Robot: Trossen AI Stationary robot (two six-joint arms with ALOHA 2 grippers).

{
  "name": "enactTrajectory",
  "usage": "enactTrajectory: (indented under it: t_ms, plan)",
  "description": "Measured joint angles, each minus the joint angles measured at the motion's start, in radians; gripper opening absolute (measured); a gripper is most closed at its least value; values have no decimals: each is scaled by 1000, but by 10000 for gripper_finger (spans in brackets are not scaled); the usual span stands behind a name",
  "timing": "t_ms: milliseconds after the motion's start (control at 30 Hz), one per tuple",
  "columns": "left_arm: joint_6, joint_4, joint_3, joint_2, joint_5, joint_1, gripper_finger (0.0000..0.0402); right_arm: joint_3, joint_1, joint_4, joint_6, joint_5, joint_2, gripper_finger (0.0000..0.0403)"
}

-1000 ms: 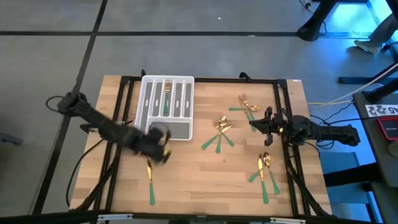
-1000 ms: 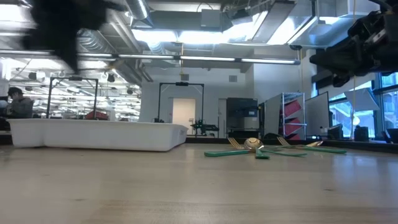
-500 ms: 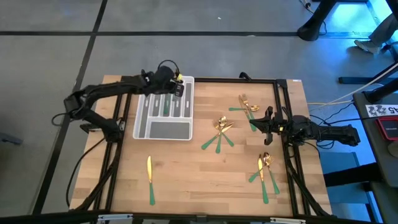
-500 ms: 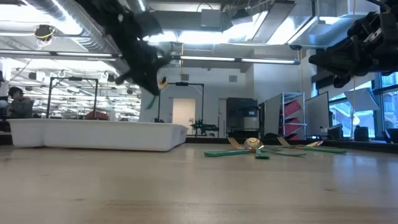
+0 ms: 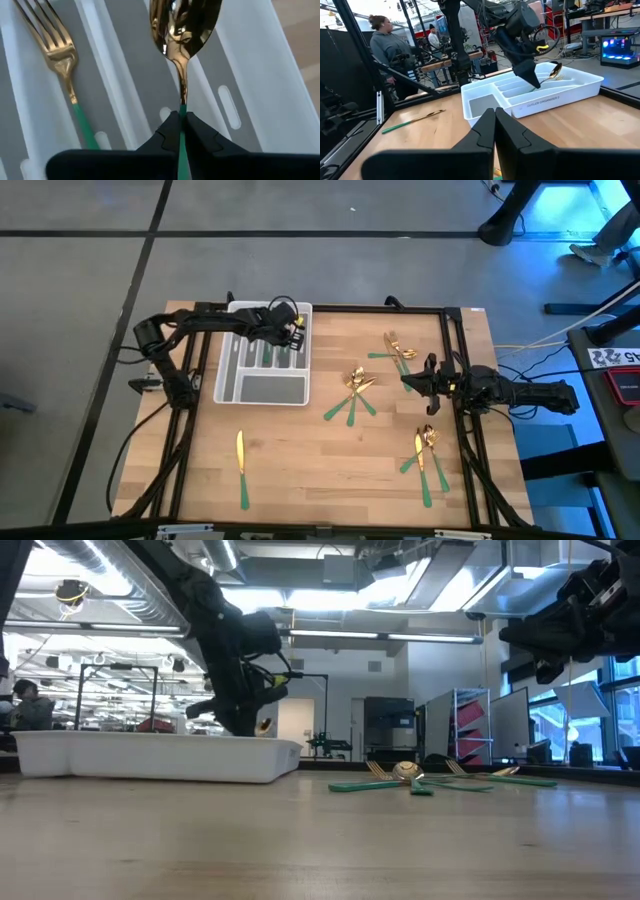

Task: Sort silverware
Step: Put the green spoon into the white cutlery tray, then put the green knife into the white cutlery tray

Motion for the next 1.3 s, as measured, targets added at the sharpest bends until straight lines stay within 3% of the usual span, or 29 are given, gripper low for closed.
enactTrajectory:
  t_ms: [333,533,700,967,1100,1300]
  plan:
    - [38,-21,0,-15,50,16,132,0,0,0,-3,4,0,10]
    - [111,-81,10,-149,59,-19,161,0,0,-5,-4,-23,0,10]
    - [155,-61,10,-234,-44,-230,153,0,3,-11,-11,-58,0,10]
    - [270,78,-19,-193,-411,-685,134,0,3,-11,-33,-46,0,10]
    - [170,135,-72,-158,-535,-844,133,0,0,-6,-37,-14,0,10]
    - [-178,35,-88,-110,-616,-1053,132,0,0,13,-85,61,0,10]
